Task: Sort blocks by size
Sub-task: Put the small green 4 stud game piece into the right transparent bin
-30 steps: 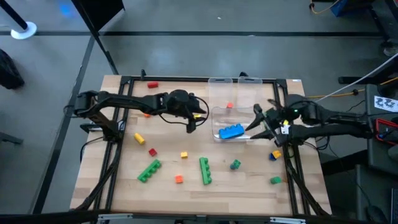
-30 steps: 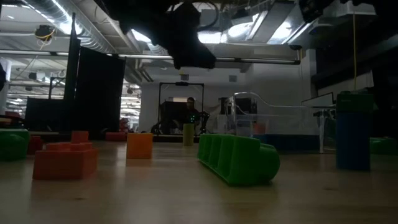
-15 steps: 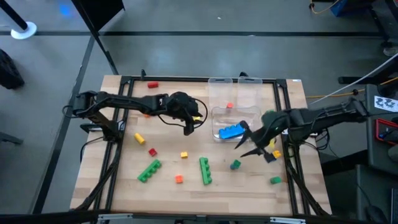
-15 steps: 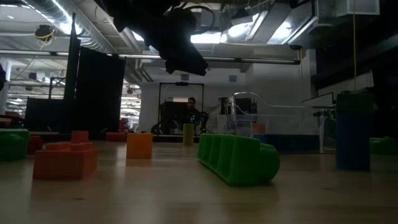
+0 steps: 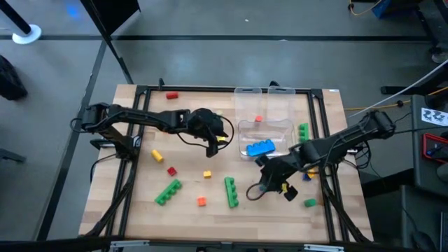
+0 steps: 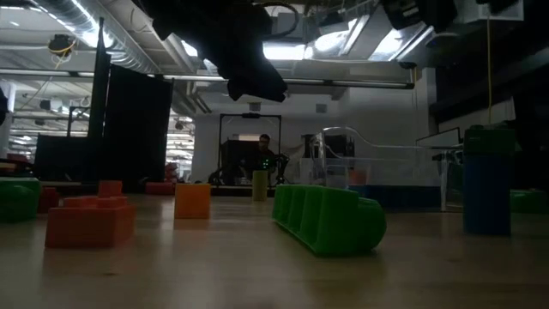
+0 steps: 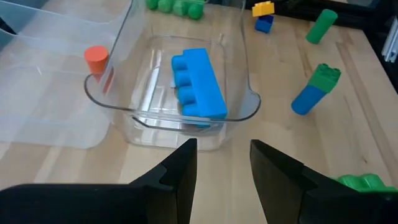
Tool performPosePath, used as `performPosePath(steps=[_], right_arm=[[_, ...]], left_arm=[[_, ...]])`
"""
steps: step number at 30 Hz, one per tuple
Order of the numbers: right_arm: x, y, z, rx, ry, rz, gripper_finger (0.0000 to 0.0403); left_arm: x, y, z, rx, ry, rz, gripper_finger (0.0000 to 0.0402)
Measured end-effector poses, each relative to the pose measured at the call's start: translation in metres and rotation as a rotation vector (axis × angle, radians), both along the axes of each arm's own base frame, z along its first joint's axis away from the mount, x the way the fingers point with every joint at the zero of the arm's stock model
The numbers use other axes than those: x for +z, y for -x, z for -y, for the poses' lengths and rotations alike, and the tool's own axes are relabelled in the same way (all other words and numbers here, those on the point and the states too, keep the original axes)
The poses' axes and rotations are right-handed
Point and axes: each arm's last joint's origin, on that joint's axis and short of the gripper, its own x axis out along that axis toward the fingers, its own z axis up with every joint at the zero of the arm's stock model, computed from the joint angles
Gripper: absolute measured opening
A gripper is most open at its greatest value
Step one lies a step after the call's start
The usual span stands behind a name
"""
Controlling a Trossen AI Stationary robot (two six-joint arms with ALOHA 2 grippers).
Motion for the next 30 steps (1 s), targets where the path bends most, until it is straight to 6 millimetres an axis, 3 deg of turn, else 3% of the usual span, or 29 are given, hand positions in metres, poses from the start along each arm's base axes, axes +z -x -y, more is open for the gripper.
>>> performPosePath(steps=[12, 17, 25, 30], right_arm=[[-0.009, -0.033, -0.013, -0.072, -0.006, -0.111, 0.0197], [-0.004, -0.030, -0.011, -0.088, 0.054, -0.163, 0.0216], [-0.014, -0.017, -0.003, -0.115, 0.202, -0.311, 0.0218], [-0.017, -0.018, -0.003, -0.074, 0.244, -0.309, 0.0218]], left_arm=[[-0.001, 0.000, 0.002, -0.006, 0.001, -0.009, 0.0133], [-0.003, 0.002, 0.002, -0.006, 0.004, -0.041, 0.0133], [-0.006, 0.004, 0.002, -0.006, 0.007, -0.075, 0.0133], [-0.006, 0.004, 0.002, -0.006, 0.008, -0.077, 0.0133]])
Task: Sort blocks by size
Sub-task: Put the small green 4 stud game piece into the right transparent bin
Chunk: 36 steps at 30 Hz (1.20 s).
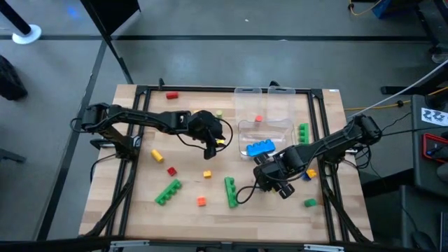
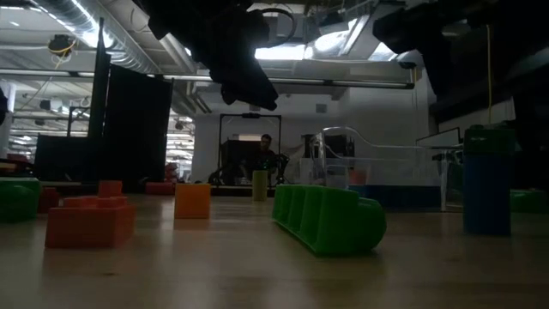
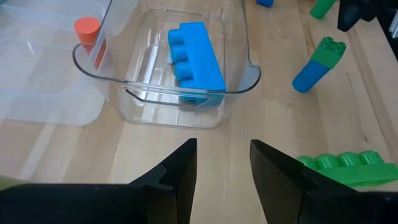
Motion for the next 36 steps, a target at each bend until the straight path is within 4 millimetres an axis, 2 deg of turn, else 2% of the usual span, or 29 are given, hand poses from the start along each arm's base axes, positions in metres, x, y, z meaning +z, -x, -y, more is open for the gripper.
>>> performPosePath(steps=[7, 18, 24, 36], right_arm=[[-0.011, -0.004, -0.002, 0.031, 0.025, -0.042, 0.0218], [-0.029, -0.004, -0.024, 0.143, 0.074, -0.080, 0.0218], [-0.039, -0.006, -0.027, 0.143, 0.137, -0.095, 0.0218], [-0.042, -0.011, -0.030, 0.139, 0.133, -0.070, 0.0218]], left_arm=[[0.000, 0.000, 0.000, 0.001, 0.001, -0.004, 0.0133], [0.000, 0.000, 0.000, 0.000, 0.000, 0.000, 0.0133], [0.000, 0.000, 0.000, 0.001, 0.001, 0.000, 0.0133], [0.000, 0.000, 0.004, -0.011, 0.000, -0.001, 0.0133]])
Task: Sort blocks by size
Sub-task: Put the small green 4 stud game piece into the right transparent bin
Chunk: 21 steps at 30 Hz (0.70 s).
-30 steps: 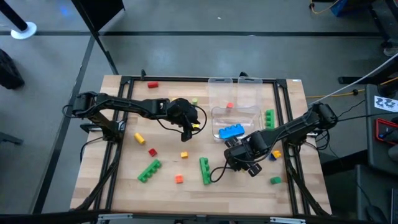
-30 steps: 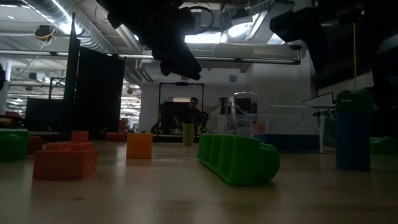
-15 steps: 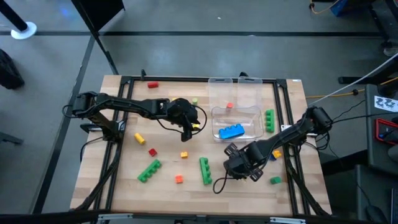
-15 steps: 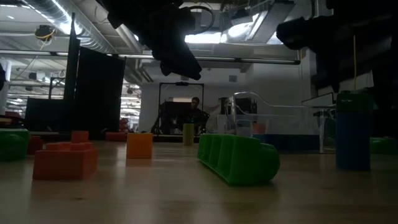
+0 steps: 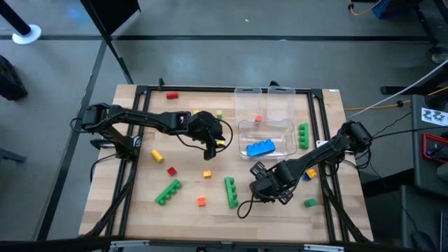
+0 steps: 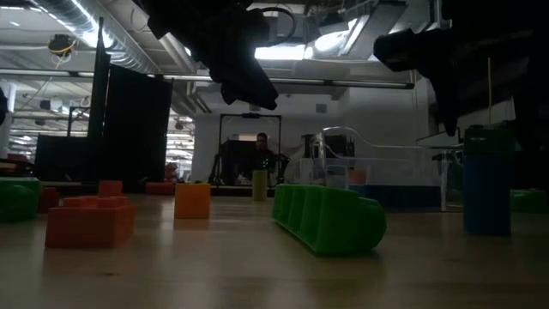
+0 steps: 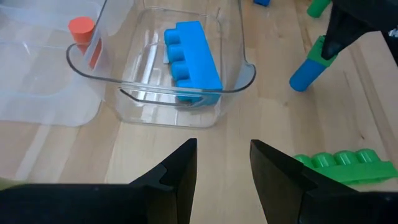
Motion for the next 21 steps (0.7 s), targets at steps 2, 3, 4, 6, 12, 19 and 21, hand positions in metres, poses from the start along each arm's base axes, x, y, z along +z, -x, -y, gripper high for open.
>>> performPosePath(steps=[2, 3, 4, 6, 12, 19, 21], right_arm=[[-0.001, 0.000, 0.000, 0.000, 0.006, -0.011, 0.0218], [-0.002, 0.000, 0.000, 0.000, 0.006, -0.012, 0.0218], [-0.003, -0.001, 0.000, 0.000, 0.005, -0.010, 0.0218], [-0.005, -0.001, 0.000, 0.000, 0.009, -0.019, 0.0218], [-0.008, -0.001, -0.001, 0.000, 0.016, -0.031, 0.0218], [-0.012, -0.003, -0.001, 0.000, 0.022, -0.045, 0.0196], [-0.012, -0.003, -0.001, 0.000, 0.021, -0.043, 0.0176]], left_arm=[[0.000, 0.000, 0.001, -0.003, 0.000, 0.000, 0.0133], [0.000, 0.000, 0.002, -0.005, 0.000, 0.000, 0.0133], [0.000, 0.000, 0.002, -0.006, 0.000, -0.001, 0.0133], [0.000, 0.000, 0.003, -0.010, 0.000, -0.001, 0.0133], [0.000, 0.000, 0.006, -0.020, -0.003, 0.001, 0.0133], [0.000, -0.001, 0.006, -0.021, -0.001, 0.000, 0.0133], [0.000, -0.001, 0.006, -0.022, -0.003, 0.001, 0.0133]])
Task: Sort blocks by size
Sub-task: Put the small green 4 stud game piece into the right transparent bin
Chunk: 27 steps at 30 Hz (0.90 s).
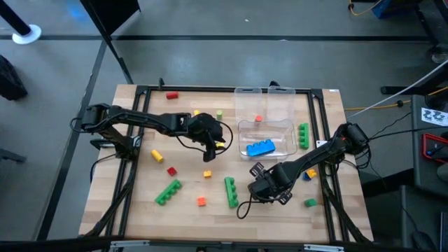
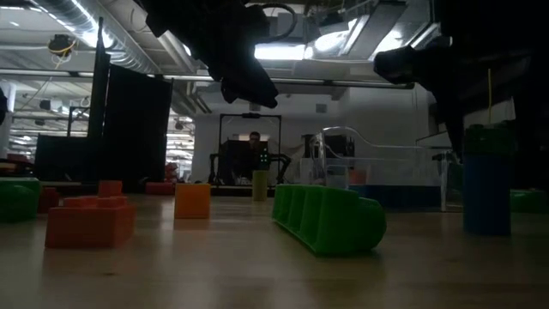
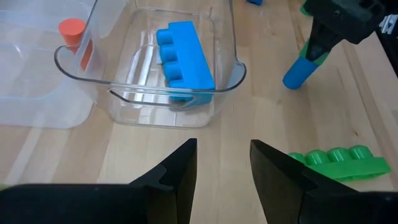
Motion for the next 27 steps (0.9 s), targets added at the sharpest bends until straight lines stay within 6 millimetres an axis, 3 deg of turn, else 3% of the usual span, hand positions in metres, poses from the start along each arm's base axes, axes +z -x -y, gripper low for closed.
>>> performPosePath(steps=[4, 12, 19, 27], right_arm=[[0.000, 0.000, 0.000, 0.000, 0.000, 0.000, 0.0146], [0.002, 0.000, 0.000, 0.000, 0.002, -0.005, 0.0162], [0.020, -0.002, -0.001, 0.000, 0.004, -0.009, 0.0147], [0.042, -0.001, 0.002, -0.004, 0.096, -0.024, 0.0159]], left_arm=[[0.000, 0.000, 0.000, 0.000, 0.000, 0.000, 0.0133], [0.000, 0.000, 0.000, 0.000, -0.001, 0.001, 0.0133], [0.000, 0.000, 0.000, 0.000, 0.000, 0.002, 0.0133], [0.000, 0.000, 0.000, 0.000, 0.000, 0.002, 0.0133]])
